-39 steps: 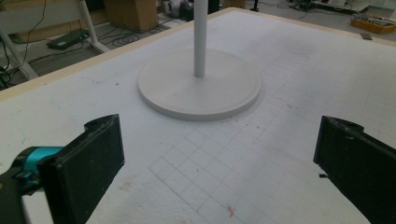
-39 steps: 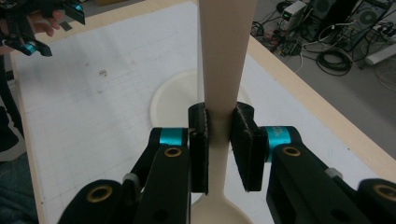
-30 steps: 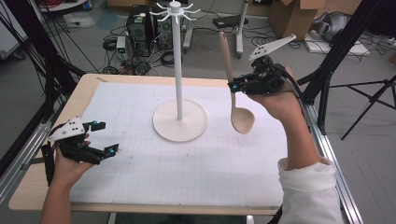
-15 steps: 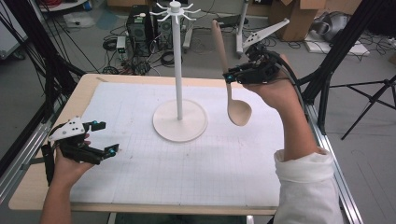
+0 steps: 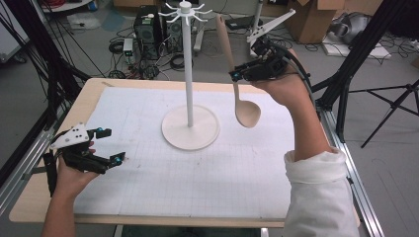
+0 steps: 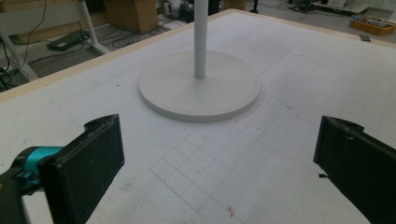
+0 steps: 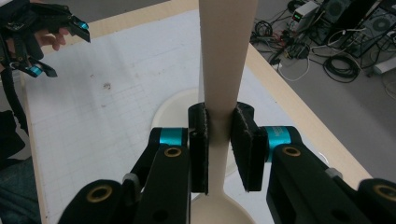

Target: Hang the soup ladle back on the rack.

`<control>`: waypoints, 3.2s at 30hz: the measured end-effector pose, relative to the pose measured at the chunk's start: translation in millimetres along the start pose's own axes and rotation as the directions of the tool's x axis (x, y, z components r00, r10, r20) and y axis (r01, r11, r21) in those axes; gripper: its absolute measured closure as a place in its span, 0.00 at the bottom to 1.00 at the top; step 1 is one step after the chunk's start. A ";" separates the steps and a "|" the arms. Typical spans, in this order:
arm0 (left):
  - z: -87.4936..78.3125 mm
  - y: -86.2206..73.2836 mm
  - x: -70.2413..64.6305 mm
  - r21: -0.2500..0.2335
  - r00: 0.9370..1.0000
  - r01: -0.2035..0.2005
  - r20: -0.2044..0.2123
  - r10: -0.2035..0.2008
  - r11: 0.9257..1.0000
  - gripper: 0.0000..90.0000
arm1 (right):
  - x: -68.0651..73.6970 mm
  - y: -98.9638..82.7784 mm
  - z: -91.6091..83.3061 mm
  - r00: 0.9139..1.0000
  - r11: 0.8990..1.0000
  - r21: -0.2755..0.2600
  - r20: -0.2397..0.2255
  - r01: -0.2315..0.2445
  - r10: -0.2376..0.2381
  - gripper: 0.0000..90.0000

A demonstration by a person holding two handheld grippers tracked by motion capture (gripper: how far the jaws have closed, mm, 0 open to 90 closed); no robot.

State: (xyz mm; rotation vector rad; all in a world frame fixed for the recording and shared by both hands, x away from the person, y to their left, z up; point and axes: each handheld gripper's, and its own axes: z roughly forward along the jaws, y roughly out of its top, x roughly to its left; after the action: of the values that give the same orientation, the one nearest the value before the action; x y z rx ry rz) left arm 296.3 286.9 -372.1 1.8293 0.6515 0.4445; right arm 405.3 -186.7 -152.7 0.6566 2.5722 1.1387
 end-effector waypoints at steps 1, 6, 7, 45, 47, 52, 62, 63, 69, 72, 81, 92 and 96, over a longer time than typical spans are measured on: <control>0.0 0.0 0.0 0.000 1.000 0.000 0.000 0.000 1.000 0.02 | 0.0 0.0 0.0 1.000 1.000 0.000 0.000 0.000 0.000 0.86; -0.5 0.0 0.1 0.000 1.000 0.001 -0.001 -0.001 1.000 0.02 | -1.4 2.9 5.6 1.000 1.000 0.010 -0.008 -0.002 0.002 0.86; -0.6 0.0 0.2 -0.001 1.000 0.001 -0.001 -0.001 1.000 0.02 | -1.4 2.9 5.6 1.000 1.000 0.010 -0.008 -0.002 0.002 0.86; -3.5 -0.3 2.2 -0.010 1.000 0.004 -0.004 -0.004 1.000 0.02 | -5.2 26.0 41.3 0.999 0.999 0.043 -0.053 -0.009 0.011 0.86; -3.6 -0.4 2.2 -0.010 1.000 0.005 -0.007 -0.005 1.000 0.02 | -5.5 26.2 42.1 0.998 0.999 0.046 -0.055 -0.010 0.013 0.86; -3.2 -0.6 2.4 -0.009 1.000 0.005 -0.004 -0.005 1.000 0.02 | -7.1 24.1 42.7 0.999 0.999 0.051 -0.047 -0.017 0.020 0.85; -3.1 -0.2 1.8 -0.006 1.000 0.002 -0.005 -0.002 1.000 0.02 | -10.0 19.4 33.5 0.998 0.999 0.011 -0.038 -0.043 0.044 0.70; -2.7 0.0 1.5 -0.008 1.000 0.002 -0.001 -0.002 1.000 0.02 | -10.2 18.6 32.9 0.998 0.999 0.008 -0.037 -0.045 0.045 0.68; -1.4 -0.2 0.7 -0.002 1.000 0.002 0.000 -0.002 1.000 0.02 | -9.5 12.4 30.4 0.999 0.999 0.008 -0.012 -0.053 0.053 0.60; -1.3 0.3 0.5 -0.002 1.000 0.000 0.000 0.000 1.000 0.02 | -7.8 5.5 28.3 0.998 0.998 0.004 0.011 -0.057 0.057 0.52; 1.9 0.2 -1.1 0.007 1.000 -0.005 0.004 0.005 1.000 0.02 | -7.7 -20.0 12.6 0.988 0.993 -0.014 0.098 -0.120 0.121 0.35; 2.3 -1.7 -0.1 0.014 1.000 0.002 -0.007 -0.001 1.000 0.02 | -3.6 -64.7 20.6 0.980 0.988 -0.005 0.125 -0.157 0.157 0.25; 3.8 -2.2 0.0 0.026 1.000 -0.002 -0.005 0.002 1.000 0.02 | -2.1 -79.7 22.2 0.979 0.985 -0.029 0.112 -0.169 0.172 0.23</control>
State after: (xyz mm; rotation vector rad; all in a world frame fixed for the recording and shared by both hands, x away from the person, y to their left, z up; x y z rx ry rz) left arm 298.0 284.6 -375.5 1.8543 0.6612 0.4437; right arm 392.1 -221.0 -226.9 0.9255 2.4439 1.1394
